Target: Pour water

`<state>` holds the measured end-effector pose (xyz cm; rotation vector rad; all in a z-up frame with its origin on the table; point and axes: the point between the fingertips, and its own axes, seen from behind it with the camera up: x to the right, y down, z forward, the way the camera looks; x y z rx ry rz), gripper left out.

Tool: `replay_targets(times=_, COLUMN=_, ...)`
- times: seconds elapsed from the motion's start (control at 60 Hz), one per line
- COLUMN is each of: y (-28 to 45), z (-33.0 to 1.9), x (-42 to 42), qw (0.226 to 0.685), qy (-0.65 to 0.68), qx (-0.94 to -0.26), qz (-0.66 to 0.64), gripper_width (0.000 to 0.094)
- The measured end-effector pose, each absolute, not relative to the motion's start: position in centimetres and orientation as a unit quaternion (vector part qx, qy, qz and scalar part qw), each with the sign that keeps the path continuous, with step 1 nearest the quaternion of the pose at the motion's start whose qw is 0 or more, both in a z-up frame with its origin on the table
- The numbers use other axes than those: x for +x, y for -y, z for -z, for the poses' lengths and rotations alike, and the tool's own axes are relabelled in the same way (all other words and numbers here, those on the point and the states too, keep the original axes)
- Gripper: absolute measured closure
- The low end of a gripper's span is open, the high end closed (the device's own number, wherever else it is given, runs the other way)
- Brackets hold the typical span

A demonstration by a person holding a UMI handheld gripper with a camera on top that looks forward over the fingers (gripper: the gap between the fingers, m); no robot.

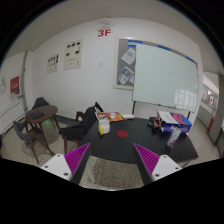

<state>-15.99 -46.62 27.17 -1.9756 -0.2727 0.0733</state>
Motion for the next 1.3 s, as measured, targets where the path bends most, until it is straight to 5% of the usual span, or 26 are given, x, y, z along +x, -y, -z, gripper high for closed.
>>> replay_targets(times=0.15, y=46.3, z=-23.8, x=-12.1, qw=0.518, qy=0.089, qx=-0.851, qz=-0.020, gripper_width=0.0092)
replay_targets(times=0.5, y=35.8, z=-10.8, x=11.2, qw=0.483, qy=0.014, qx=-0.874, qz=0.054, gripper_width=0.0089)
replay_targets(times=0.75, y=20.7, z=-8.7, x=23.7, qw=0.522, qy=-0.010, qx=-0.848, qz=0.085, gripper_width=0.0094)
replay_targets(times=1.017, y=8.7, z=-6.8, x=27.9, qw=0.552, qy=-0.017, qx=-0.832, qz=0.052, gripper_width=0.0101)
replay_targets(times=1.083, y=7.1, z=-6.4, x=28.1, qw=0.561, qy=-0.013, qx=-0.827, qz=0.046, gripper_width=0.0156)
replay_targets(times=1.167, y=6.1, z=-6.1, x=27.5, qw=0.570, qy=-0.005, qx=-0.821, qz=0.030, gripper_width=0.0363)
replay_targets(times=1.3, y=5.3, z=-6.3, x=27.8, qw=0.584, qy=0.001, qx=-0.811, qz=0.040, gripper_width=0.0447)
